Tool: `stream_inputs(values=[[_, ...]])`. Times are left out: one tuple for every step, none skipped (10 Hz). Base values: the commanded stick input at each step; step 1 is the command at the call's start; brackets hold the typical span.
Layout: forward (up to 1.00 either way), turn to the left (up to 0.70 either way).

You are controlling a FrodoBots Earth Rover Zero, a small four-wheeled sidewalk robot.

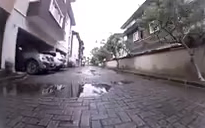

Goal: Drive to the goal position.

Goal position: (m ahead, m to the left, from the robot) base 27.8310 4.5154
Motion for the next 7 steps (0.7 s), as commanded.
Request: stream_inputs(values=[[0.70, 0.00], [0.70, 0.00], [0.70, 0.00], [0.70, 0.00], [0.70, -0.08], [0.70, -0.28], [0.70, -0.35]])
